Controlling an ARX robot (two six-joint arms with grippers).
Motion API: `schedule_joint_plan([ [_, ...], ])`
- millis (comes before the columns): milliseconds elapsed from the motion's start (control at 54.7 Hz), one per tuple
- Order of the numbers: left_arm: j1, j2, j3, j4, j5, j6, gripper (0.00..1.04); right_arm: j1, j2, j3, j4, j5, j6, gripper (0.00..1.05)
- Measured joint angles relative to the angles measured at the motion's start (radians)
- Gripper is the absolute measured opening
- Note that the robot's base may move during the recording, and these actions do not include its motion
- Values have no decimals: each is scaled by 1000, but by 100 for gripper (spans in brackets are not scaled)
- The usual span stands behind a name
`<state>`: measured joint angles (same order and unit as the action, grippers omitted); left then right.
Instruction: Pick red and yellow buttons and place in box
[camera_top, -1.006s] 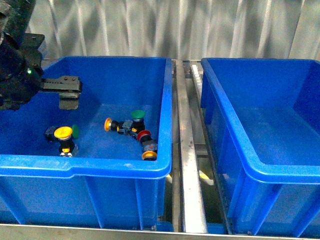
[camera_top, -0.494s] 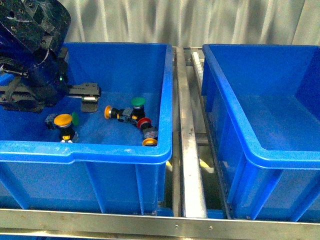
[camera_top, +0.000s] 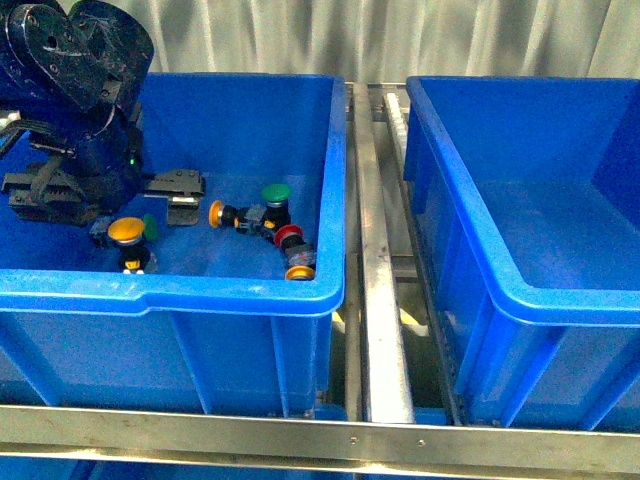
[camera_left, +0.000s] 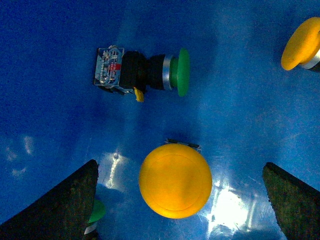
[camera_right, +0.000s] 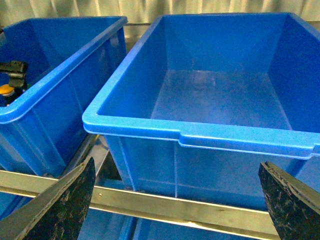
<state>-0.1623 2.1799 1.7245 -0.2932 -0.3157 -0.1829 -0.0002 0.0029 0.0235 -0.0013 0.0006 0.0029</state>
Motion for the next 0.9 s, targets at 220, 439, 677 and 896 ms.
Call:
schedule_joint_plan([
  [220,0,34,35,-16,-10,0,97,0,0,0,0,0,0,98],
  [439,-2,67,57,-30,-26,-5,97,0,0,0,0,0,0,98],
  [677,-4,81,85,-42,-34,-6,71,0,0,0,0,0,0,98],
  [896,-5,81,85,-47,-51,-10,40,0,0,0,0,0,0,98],
])
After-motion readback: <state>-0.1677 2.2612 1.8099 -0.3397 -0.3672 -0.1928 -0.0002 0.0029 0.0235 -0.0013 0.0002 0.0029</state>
